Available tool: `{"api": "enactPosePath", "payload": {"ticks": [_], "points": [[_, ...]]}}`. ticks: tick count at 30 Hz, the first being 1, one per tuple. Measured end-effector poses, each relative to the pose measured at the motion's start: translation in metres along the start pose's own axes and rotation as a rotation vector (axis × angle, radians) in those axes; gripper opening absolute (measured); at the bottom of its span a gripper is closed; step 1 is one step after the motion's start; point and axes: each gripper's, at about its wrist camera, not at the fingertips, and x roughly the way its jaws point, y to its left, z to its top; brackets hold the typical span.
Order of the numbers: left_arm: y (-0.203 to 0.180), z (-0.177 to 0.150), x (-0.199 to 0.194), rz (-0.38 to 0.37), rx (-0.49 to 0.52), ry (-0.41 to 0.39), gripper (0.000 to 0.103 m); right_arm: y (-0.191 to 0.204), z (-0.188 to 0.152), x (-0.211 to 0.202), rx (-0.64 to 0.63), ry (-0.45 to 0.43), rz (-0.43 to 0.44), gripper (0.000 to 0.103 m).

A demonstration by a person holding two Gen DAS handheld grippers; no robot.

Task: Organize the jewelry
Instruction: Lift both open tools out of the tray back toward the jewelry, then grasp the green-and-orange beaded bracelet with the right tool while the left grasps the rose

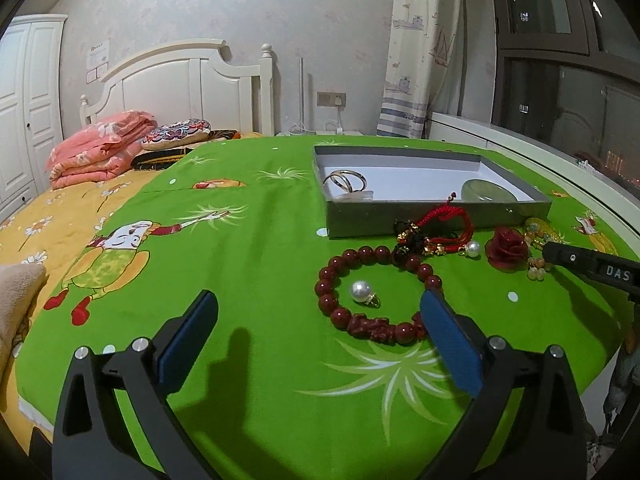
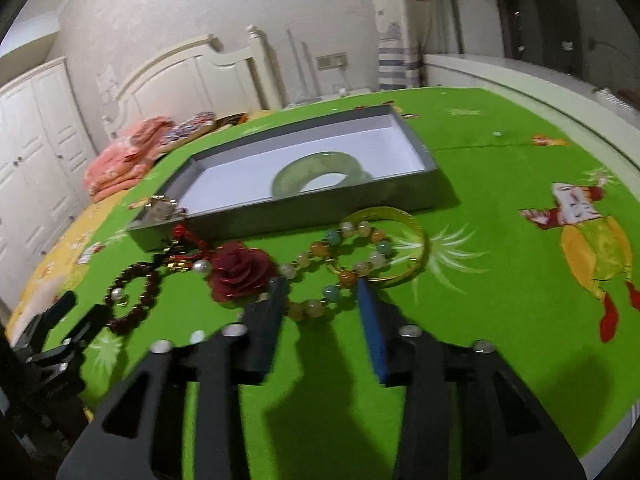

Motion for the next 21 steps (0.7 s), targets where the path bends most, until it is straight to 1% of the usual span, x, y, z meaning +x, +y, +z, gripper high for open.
{"api": "enactPosePath", "payload": {"ticks": [1, 2, 6, 12, 15, 20, 21], "points": [[0.000, 0.000, 0.000, 0.000, 0.000, 0.000, 0.098, 0.000, -0.001, -0.001, -0.003, -0.011, -0.009, 0.012], [0.001, 0.000, -0.001, 0.001, -0.001, -0.002, 0.098, 0.001, -0.002, -0.001, -0.014, -0.017, -0.026, 0.011], [0.003, 0.001, -0.002, 0.002, -0.009, -0.006, 0.098, 0.008, -0.005, -0.005, -0.077, -0.043, -0.045, 0.010], [-0.002, 0.003, -0.006, -0.022, 0.006, -0.001, 0.098, 0.023, -0.004, -0.043, -0.180, -0.193, -0.047, 0.010], [-0.007, 0.004, -0.009, -0.030, 0.028, -0.003, 0.098, 0.029, -0.003, -0.054, -0.213, -0.237, -0.040, 0.010], [-0.022, 0.013, -0.011, -0.098, 0.058, 0.007, 0.098, 0.026, 0.002, -0.061, -0.206, -0.259, -0.029, 0.010], [-0.028, 0.017, -0.011, -0.123, 0.068, 0.009, 0.098, 0.024, 0.003, -0.063, -0.201, -0.268, -0.032, 0.010]]}}
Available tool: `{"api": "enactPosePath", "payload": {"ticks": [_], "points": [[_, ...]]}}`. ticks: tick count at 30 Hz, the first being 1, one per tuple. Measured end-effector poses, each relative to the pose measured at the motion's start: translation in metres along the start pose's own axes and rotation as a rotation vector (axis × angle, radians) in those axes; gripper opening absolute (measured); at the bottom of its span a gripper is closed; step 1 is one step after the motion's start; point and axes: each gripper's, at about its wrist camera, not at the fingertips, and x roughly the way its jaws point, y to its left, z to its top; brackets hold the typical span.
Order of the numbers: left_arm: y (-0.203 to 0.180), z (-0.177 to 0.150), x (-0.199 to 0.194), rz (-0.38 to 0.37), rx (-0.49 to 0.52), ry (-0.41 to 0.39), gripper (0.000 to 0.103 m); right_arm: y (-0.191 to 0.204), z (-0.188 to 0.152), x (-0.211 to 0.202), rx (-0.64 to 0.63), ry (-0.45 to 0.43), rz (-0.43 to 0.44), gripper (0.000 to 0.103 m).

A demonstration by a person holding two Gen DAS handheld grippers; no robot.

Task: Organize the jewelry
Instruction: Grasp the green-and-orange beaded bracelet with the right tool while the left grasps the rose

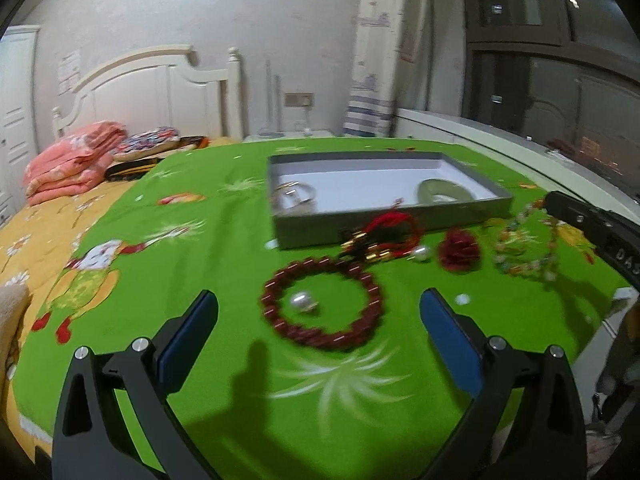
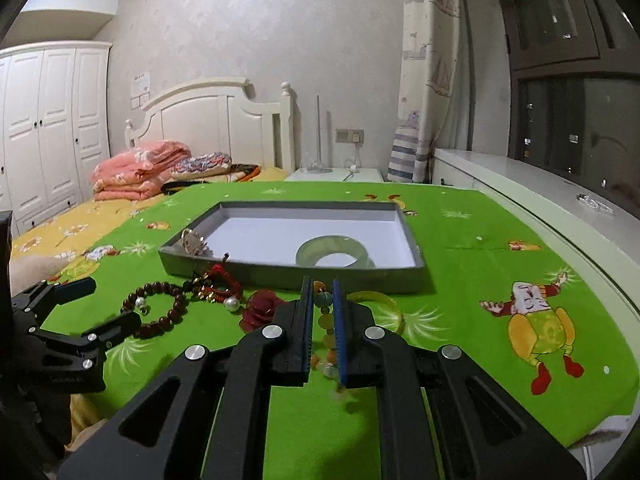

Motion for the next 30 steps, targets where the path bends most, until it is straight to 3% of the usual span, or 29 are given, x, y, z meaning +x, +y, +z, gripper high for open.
{"api": "enactPosePath", "payload": {"ticks": [7, 10, 13, 16, 24, 25, 26, 30], "points": [[-0.056, 0.028, 0.022, -0.149, 0.118, 0.022, 0.098, -0.009, 0.000, -0.003, 0.014, -0.003, -0.014, 0.010], [-0.080, 0.040, 0.038, -0.225, 0.151, 0.062, 0.088, -0.010, -0.001, -0.003, 0.015, -0.003, -0.012, 0.010], [-0.094, 0.045, 0.060, -0.251, 0.155, 0.126, 0.080, -0.014, -0.002, -0.005, 0.021, -0.007, -0.012, 0.010], [-0.100, 0.047, 0.078, -0.249, 0.149, 0.191, 0.069, -0.016, -0.004, -0.005, 0.027, -0.006, -0.012, 0.010], [-0.116, 0.044, 0.103, -0.137, 0.224, 0.301, 0.061, -0.024, -0.004, -0.008, 0.052, -0.006, -0.014, 0.010], [-0.113, 0.044, 0.102, -0.136, 0.220, 0.301, 0.060, -0.024, -0.004, -0.008, 0.052, -0.007, -0.014, 0.011], [-0.112, 0.044, 0.102, -0.143, 0.217, 0.301, 0.048, -0.025, -0.003, -0.009, 0.052, -0.008, -0.015, 0.010], [-0.110, 0.040, 0.094, -0.122, 0.220, 0.252, 0.045, -0.025, -0.003, -0.009, 0.053, -0.005, -0.013, 0.010]]}}
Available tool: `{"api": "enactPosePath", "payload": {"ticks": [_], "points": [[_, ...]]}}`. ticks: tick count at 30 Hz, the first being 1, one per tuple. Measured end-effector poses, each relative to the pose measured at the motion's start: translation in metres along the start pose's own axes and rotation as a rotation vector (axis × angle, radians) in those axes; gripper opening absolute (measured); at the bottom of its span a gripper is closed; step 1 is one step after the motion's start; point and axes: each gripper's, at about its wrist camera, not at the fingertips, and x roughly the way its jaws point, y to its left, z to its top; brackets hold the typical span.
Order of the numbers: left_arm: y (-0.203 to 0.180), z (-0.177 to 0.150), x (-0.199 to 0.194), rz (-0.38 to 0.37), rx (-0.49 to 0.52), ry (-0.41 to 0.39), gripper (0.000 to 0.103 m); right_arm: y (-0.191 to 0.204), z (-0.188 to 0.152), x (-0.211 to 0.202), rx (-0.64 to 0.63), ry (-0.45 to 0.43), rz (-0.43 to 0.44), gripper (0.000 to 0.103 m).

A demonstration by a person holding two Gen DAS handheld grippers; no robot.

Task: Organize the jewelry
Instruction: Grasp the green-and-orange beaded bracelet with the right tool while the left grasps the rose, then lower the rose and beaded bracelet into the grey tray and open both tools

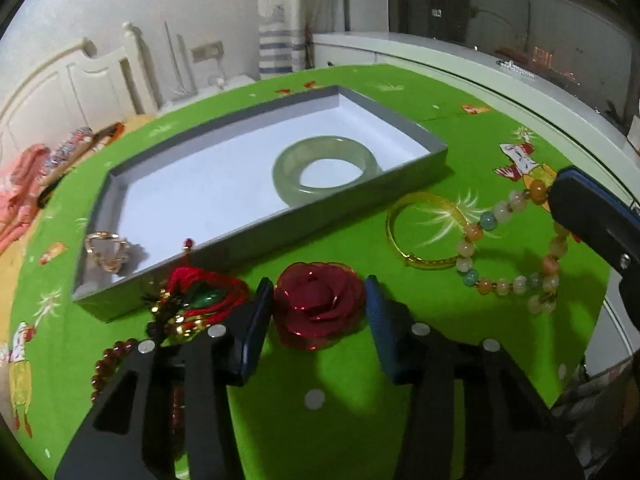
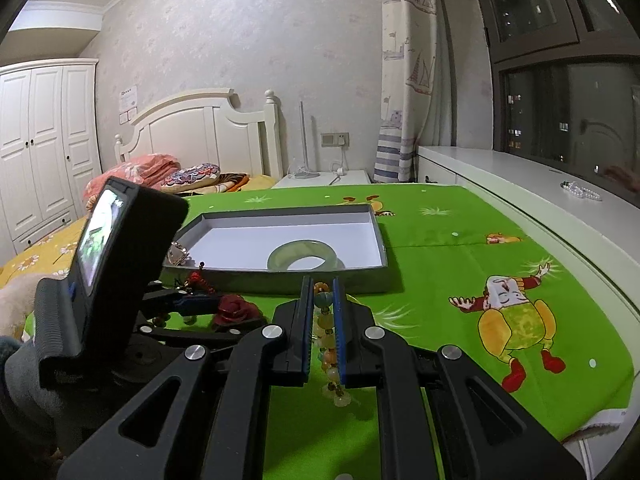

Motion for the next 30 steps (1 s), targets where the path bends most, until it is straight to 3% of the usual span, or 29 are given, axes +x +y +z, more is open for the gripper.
{"api": "enactPosePath", "payload": {"ticks": [9, 16, 30], "points": [[0.006, -0.018, -0.037, 0.053, -0.048, -0.156, 0.045, 0.006, 0.002, -0.001, -0.021, -0.005, 0.018, 0.010], [0.026, -0.013, -0.065, 0.086, -0.110, -0.248, 0.045, 0.016, 0.011, 0.002, -0.048, -0.015, 0.033, 0.010], [0.054, 0.000, -0.069, 0.127, -0.151, -0.262, 0.045, 0.045, 0.047, 0.027, -0.141, -0.052, 0.060, 0.010]]}}
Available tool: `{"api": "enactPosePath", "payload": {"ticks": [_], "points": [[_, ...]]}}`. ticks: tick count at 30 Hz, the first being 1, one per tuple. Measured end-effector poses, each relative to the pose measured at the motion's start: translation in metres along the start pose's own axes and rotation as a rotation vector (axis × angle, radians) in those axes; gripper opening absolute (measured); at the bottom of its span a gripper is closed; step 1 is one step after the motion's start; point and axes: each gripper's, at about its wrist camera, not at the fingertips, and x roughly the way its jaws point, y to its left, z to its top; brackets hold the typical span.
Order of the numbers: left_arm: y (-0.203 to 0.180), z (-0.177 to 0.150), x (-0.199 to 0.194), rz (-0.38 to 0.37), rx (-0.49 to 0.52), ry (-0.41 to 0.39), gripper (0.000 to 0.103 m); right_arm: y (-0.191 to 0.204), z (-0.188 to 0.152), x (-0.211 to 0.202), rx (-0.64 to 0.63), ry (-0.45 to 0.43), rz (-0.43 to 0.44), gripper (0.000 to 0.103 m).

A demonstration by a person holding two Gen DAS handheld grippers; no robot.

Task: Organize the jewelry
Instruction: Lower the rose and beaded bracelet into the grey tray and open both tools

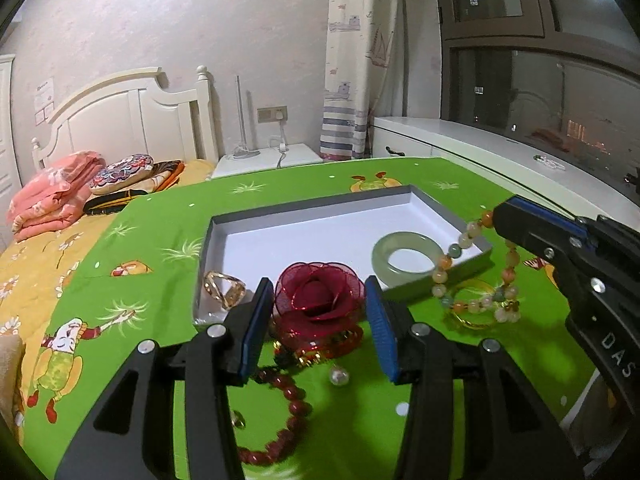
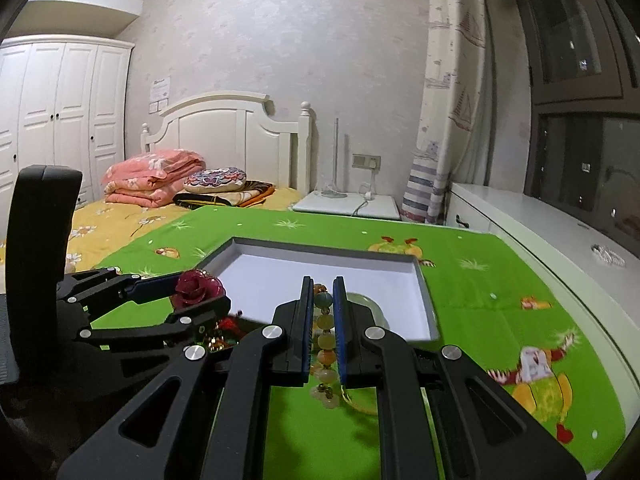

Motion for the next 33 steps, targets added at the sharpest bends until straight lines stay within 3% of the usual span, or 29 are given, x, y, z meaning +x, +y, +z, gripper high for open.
{"api": "enactPosePath", "payload": {"ticks": [15, 28, 33], "points": [[0.027, 0.035, 0.055, 0.073, -0.034, 0.037, 0.046, 0.013, 0.044, 0.062, -0.061, 0.007, -0.011, 0.010], [0.044, 0.066, 0.124, 0.155, -0.043, 0.137, 0.046, 0.006, 0.066, 0.143, -0.049, 0.129, -0.040, 0.010], [0.055, 0.070, 0.149, 0.160, -0.089, 0.202, 0.047, 0.005, 0.066, 0.171, -0.050, 0.197, -0.042, 0.011]]}}
